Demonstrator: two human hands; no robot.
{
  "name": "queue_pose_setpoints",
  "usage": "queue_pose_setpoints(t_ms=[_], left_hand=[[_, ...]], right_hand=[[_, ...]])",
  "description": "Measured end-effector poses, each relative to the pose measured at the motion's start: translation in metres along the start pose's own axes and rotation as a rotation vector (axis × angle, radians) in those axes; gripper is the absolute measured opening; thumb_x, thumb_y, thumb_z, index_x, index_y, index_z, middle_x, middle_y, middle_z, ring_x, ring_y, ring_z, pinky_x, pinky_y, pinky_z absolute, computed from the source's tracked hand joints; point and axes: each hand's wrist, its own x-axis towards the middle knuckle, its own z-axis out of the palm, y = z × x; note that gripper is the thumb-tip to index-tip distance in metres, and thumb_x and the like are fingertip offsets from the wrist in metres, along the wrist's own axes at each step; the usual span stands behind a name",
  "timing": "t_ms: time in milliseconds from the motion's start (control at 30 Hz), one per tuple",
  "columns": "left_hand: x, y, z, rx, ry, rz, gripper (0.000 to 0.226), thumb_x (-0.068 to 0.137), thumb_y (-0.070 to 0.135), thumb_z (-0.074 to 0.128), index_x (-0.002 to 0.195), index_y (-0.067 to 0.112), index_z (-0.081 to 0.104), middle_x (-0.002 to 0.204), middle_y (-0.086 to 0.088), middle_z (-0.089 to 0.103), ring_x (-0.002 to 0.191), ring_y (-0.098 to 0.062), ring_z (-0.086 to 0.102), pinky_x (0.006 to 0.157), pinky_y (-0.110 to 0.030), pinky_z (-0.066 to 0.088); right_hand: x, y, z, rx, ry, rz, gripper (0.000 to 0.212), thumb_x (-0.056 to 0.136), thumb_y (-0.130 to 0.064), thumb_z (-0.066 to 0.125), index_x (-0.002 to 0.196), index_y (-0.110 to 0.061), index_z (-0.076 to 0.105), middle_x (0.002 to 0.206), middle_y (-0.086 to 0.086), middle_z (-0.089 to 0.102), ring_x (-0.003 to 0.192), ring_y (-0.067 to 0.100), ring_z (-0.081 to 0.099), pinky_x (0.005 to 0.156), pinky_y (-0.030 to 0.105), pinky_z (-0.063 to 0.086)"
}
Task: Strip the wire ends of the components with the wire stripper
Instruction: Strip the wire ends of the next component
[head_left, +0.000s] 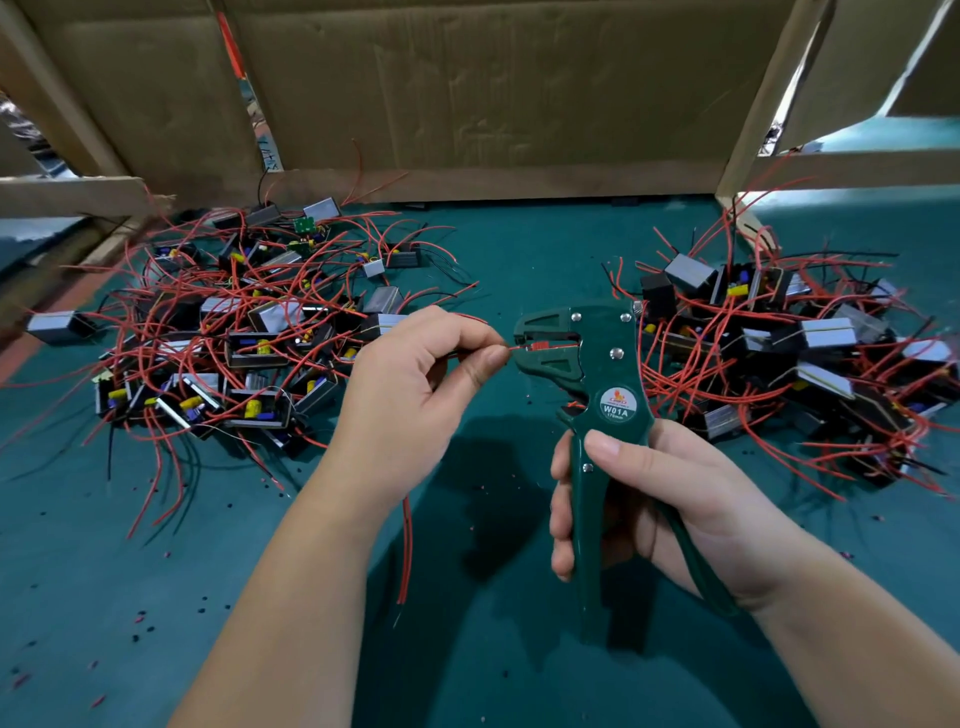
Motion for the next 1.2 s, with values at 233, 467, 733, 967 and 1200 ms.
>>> queue_pose_setpoints(t_ms=[233, 467, 733, 967, 1200], left_hand=[[-0.001, 0.002, -0.001, 0.004, -0.05, -0.066, 0.018, 0.089, 0.018, 0.064, 0.081, 0.034, 0.062, 0.069, 0.02, 0.061, 0.068, 0.005, 0.053, 0.063, -0.006, 0.036], [-0.003, -0.007, 0.001, 0.084, -0.168, -0.166, 0.017, 0.089, 0.009, 0.065, 0.091, 0.025, 0.072, 0.074, 0.019, 0.067, 0.072, 0.006, 0.058, 0.069, -0.006, 0.04], [0.0, -0.008, 0.002, -0.132, -0.015, -0.34, 0.019, 0.089, 0.009, 0.065, 0.081, 0.026, 0.067, 0.067, 0.018, 0.07, 0.055, 0.005, 0.057, 0.057, -0.008, 0.044], [0.0, -0.002, 0.008, -0.287, 0.02, -0.328, 0.02, 0.089, 0.007, 0.065, 0.079, 0.024, 0.066, 0.066, 0.022, 0.065, 0.064, 0.007, 0.054, 0.065, -0.007, 0.042], [-0.002, -0.004, 0.01, -0.325, 0.097, -0.346, 0.029, 0.085, 0.003, 0.068, 0.081, 0.031, 0.074, 0.063, 0.011, 0.065, 0.059, -0.009, 0.056, 0.056, -0.021, 0.045]], right_hand=[[0.0, 0.002, 0.004, 0.01, 0.084, 0.033, 0.045, 0.073, -0.055, 0.068, 0.076, -0.011, 0.064, 0.063, 0.022, 0.058, 0.05, 0.032, 0.059, 0.051, 0.038, 0.051], [0.008, 0.006, 0.009, 0.108, 0.209, 0.084, 0.051, 0.068, -0.063, 0.06, 0.068, -0.012, 0.059, 0.058, 0.017, 0.05, 0.042, 0.026, 0.05, 0.047, 0.035, 0.048], [0.014, 0.0, -0.002, 0.259, 0.236, 0.063, 0.048, 0.073, -0.043, 0.053, 0.091, 0.001, 0.061, 0.075, 0.025, 0.06, 0.064, 0.038, 0.063, 0.066, 0.049, 0.055], [0.011, 0.009, 0.003, 0.245, 0.026, 0.1, 0.046, 0.064, -0.033, 0.065, 0.096, 0.0, 0.064, 0.08, 0.024, 0.062, 0.069, 0.038, 0.064, 0.069, 0.05, 0.056], [0.01, 0.011, 0.005, 0.247, -0.062, 0.062, 0.04, 0.065, -0.033, 0.068, 0.093, -0.004, 0.068, 0.082, 0.025, 0.062, 0.071, 0.04, 0.063, 0.071, 0.051, 0.055]])
